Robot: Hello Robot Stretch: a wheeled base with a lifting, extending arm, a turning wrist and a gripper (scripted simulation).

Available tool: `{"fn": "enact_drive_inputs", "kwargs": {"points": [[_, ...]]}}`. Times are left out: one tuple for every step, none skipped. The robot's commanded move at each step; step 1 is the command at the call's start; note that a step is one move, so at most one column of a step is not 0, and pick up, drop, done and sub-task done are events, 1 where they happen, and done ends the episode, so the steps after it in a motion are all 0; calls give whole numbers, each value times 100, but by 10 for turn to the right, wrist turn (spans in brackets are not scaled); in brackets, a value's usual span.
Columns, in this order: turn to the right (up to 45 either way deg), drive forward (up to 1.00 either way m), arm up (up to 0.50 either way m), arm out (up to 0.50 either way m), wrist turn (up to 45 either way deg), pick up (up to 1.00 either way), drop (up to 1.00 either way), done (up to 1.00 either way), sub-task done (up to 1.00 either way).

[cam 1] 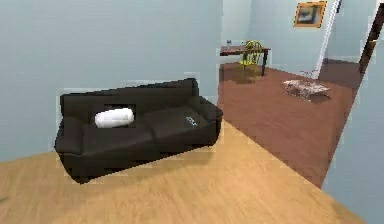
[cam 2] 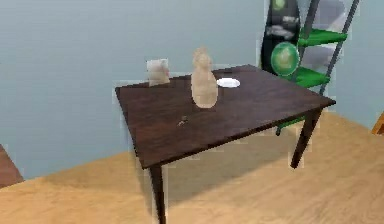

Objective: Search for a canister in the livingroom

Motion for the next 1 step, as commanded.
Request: {"fn": "enact_drive_inputs", "kwargs": {"points": [[0,5,0,0,0,0,0,0,0]]}}
